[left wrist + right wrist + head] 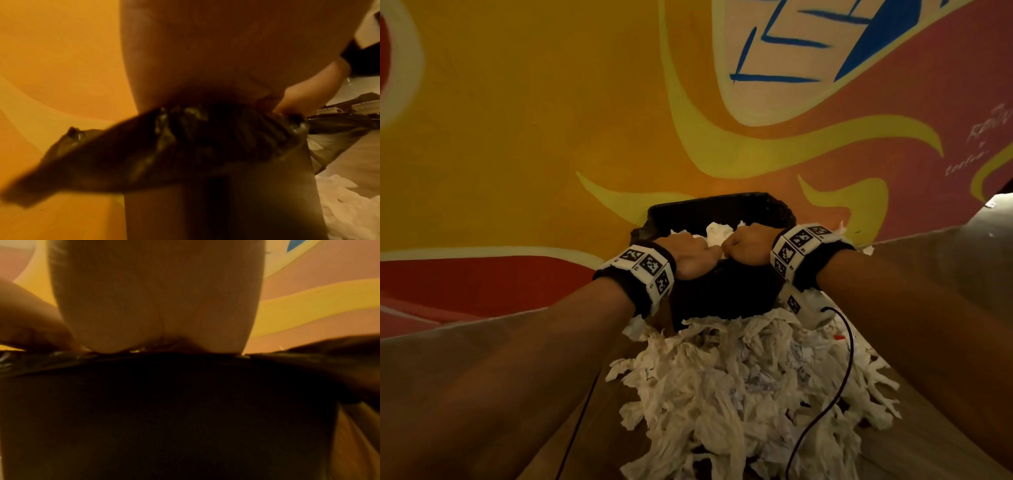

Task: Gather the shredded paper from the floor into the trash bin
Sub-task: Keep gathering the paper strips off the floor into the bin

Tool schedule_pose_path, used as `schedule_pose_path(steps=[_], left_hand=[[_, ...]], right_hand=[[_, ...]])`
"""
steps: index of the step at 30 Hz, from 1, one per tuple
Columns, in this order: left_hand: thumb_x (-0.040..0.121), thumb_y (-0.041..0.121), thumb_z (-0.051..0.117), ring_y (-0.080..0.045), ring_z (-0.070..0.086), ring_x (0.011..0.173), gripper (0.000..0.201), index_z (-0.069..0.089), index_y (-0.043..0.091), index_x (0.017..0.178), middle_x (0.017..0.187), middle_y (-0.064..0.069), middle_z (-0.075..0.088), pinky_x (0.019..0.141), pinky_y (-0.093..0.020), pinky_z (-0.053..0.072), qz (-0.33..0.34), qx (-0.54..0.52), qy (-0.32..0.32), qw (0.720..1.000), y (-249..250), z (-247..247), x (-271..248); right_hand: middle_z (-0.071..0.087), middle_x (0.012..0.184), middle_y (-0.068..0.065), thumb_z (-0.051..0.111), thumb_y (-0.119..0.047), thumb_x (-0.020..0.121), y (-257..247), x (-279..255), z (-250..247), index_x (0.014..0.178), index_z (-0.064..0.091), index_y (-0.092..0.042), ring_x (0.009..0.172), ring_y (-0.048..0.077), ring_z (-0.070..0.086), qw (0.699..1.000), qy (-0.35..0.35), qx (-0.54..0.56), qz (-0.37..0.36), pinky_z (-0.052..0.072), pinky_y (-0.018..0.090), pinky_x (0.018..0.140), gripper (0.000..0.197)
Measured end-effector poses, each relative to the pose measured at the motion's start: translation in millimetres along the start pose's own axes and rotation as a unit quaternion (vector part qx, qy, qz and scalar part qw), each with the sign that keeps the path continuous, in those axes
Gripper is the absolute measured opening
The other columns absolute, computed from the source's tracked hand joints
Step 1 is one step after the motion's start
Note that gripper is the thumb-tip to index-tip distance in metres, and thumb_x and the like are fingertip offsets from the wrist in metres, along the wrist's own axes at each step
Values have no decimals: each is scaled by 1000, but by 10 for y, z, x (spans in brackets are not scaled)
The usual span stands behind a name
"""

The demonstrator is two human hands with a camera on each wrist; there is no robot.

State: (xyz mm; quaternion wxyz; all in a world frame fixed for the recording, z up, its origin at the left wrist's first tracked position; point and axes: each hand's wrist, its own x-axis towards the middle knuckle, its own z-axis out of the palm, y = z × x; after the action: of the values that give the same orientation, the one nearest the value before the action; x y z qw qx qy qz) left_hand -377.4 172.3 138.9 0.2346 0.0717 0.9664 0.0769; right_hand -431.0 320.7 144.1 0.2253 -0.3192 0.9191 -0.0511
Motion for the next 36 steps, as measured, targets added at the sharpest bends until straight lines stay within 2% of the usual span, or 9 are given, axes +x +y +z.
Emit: schedule_pose_path(steps=[5,8,10,15,18,24,29,33,36], left_hand=[[101,51,11,-29,22,144,65,22,10,151,158,-12,21,116,-40,18,-22,-2,-47,999,83,-42,16],[103,39,23,-25,53,85,46,56,6,98,100,-17,55,79,-34,41,11,-44,-8,999,11,-100,-50],[102,31,34,-21,33,52,40,46,9,71,63,-7,42,55,-30,31,38,-96,68,992,-82,-131,-159],[100,26,44,8,54,60,23,65,21,104,80,14,55,53,-23,36,130,-89,245,957,-393,-222,-515],[94,19,52,1,56,76,16,68,21,96,93,9,62,62,-21,44,146,-145,333,920,-632,-136,-710],[87,6,57,1,51,62,14,66,16,87,78,5,62,52,-11,35,51,-189,247,949,-1124,492,-954],[90,17,53,-4,49,72,18,58,33,98,91,9,58,61,-16,37,-20,-75,47,996,-1360,1148,-1018],[98,36,47,-17,46,124,44,43,27,141,142,4,46,109,-35,35,-8,-85,-11,996,-1405,1704,-878],[96,42,50,-21,34,137,54,35,29,146,152,2,33,116,-38,24,20,-137,6,990,-1365,2017,-754]], right_hand=[[43,96,6,33,-20,102,0,25,20,88,56,-10,68,14,36,997,-35,-53,39,29,24,76,28],[60,83,-2,39,-23,100,11,-47,-27,109,67,-10,67,11,47,1000,14,7,8,38,20,64,33],[65,103,-2,46,-33,96,2,-112,-67,111,66,-25,87,17,58,998,64,0,5,50,30,76,26],[63,83,-3,45,-42,86,-209,-190,-138,88,58,-26,70,20,57,950,298,-92,-28,51,36,64,21],[58,75,-7,46,-40,84,-543,-276,-80,84,55,-24,63,15,52,923,369,-8,-108,45,31,56,19],[48,62,-10,56,-21,87,-1174,-320,312,85,57,-13,54,4,43,940,176,40,-290,37,18,55,8],[50,79,-13,57,-23,91,-1274,-78,847,107,61,-14,65,-1,44,975,-12,-6,-220,34,12,57,19],[54,123,5,59,-31,91,-1279,125,1180,126,53,-16,107,21,55,985,-77,-55,-142,44,27,80,38],[45,133,7,60,-37,90,-1268,247,1355,134,46,-19,119,28,48,983,-113,-89,-113,43,34,93,50]])
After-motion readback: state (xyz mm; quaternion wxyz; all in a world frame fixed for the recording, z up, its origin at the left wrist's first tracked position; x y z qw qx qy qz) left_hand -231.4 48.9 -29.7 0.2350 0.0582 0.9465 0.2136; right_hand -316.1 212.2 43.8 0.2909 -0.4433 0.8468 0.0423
